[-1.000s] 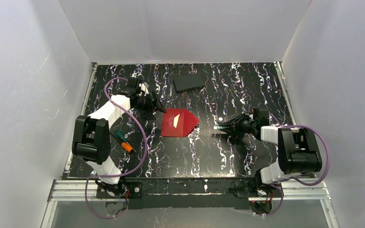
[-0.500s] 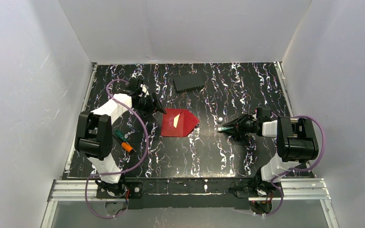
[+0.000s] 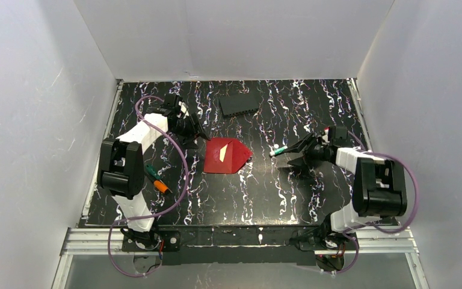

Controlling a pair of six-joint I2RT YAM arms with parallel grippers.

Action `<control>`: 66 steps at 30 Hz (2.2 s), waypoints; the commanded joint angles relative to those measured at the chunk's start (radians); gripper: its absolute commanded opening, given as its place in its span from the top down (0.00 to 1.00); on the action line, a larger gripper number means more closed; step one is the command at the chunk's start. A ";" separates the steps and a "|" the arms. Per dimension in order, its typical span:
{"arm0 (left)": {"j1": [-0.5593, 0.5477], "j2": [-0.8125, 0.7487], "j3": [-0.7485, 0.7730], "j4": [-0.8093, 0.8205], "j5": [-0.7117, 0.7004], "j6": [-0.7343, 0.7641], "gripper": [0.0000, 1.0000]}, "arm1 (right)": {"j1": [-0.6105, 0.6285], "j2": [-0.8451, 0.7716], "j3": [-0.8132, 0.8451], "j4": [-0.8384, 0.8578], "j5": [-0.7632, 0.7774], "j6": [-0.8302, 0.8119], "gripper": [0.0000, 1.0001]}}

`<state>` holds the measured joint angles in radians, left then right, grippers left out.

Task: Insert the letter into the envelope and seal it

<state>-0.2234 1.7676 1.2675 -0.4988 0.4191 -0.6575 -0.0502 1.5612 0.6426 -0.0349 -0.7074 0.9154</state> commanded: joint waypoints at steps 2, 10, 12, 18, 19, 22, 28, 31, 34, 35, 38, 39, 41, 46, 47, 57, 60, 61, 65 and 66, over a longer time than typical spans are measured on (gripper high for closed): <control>0.006 0.004 0.015 -0.057 -0.018 0.052 0.52 | 0.035 -0.144 0.108 -0.194 0.068 -0.115 0.40; 0.004 0.034 -0.033 -0.035 0.050 0.071 0.78 | 0.381 -0.134 0.192 -0.191 0.439 -0.140 0.64; 0.003 0.041 -0.055 -0.031 0.039 0.067 0.80 | 0.422 -0.099 0.201 -0.154 0.494 -0.116 0.71; -0.006 0.082 -0.092 -0.049 0.036 0.038 0.89 | 0.489 0.060 0.306 -0.206 0.517 -0.125 0.80; -0.007 0.094 -0.086 -0.057 0.046 0.034 0.91 | 0.495 0.067 0.297 -0.185 0.506 -0.122 0.79; -0.014 0.116 -0.081 -0.065 0.055 0.016 0.94 | 0.498 0.094 0.269 -0.115 0.467 -0.098 0.78; -0.033 0.139 -0.079 -0.072 0.032 0.012 0.95 | 0.507 0.158 0.251 -0.027 0.441 -0.069 0.80; -0.037 0.150 -0.077 -0.084 0.017 0.010 0.94 | 0.515 0.194 0.247 0.019 0.431 -0.061 0.80; -0.040 0.162 -0.076 -0.103 -0.009 0.009 0.91 | 0.528 0.233 0.243 0.100 0.417 -0.046 0.80; -0.041 0.167 -0.074 -0.110 -0.015 0.010 0.89 | 0.533 0.247 0.244 0.124 0.412 -0.043 0.80; -0.047 0.186 -0.063 -0.148 -0.048 0.016 0.81 | 0.545 0.282 0.246 0.228 0.388 -0.035 0.80; -0.049 0.193 -0.060 -0.157 -0.060 0.019 0.79 | 0.547 0.282 0.227 0.305 0.367 -0.023 0.80; -0.053 0.202 -0.052 -0.173 -0.078 0.024 0.76 | 0.549 0.276 0.191 0.439 0.332 0.015 0.79; -0.066 0.225 -0.022 -0.209 -0.124 0.038 0.74 | 0.561 0.271 0.160 0.614 0.256 0.062 0.77; -0.069 0.234 -0.015 -0.216 -0.132 0.041 0.75 | 0.566 0.278 0.164 0.630 0.239 0.064 0.76; -0.089 0.324 0.060 -0.322 -0.200 0.070 0.79 | 0.624 0.363 0.270 0.578 0.223 0.003 0.58; -0.091 0.328 0.064 -0.320 -0.193 0.074 0.82 | 0.632 0.391 0.308 0.554 0.229 0.003 0.59; -0.092 0.328 0.066 -0.318 -0.191 0.076 0.83 | 0.635 0.396 0.317 0.551 0.230 0.007 0.59; -0.092 0.327 0.071 -0.314 -0.186 0.079 0.88 | 0.644 0.413 0.345 0.532 0.228 0.023 0.59; -0.093 0.327 0.070 -0.310 -0.185 0.079 0.90 | 0.646 0.420 0.355 0.513 0.231 0.024 0.60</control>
<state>-0.3023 2.0331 1.3724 -0.7712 0.3546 -0.6159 0.5861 1.9617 0.9401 0.5045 -0.4751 0.9401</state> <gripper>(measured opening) 0.124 0.408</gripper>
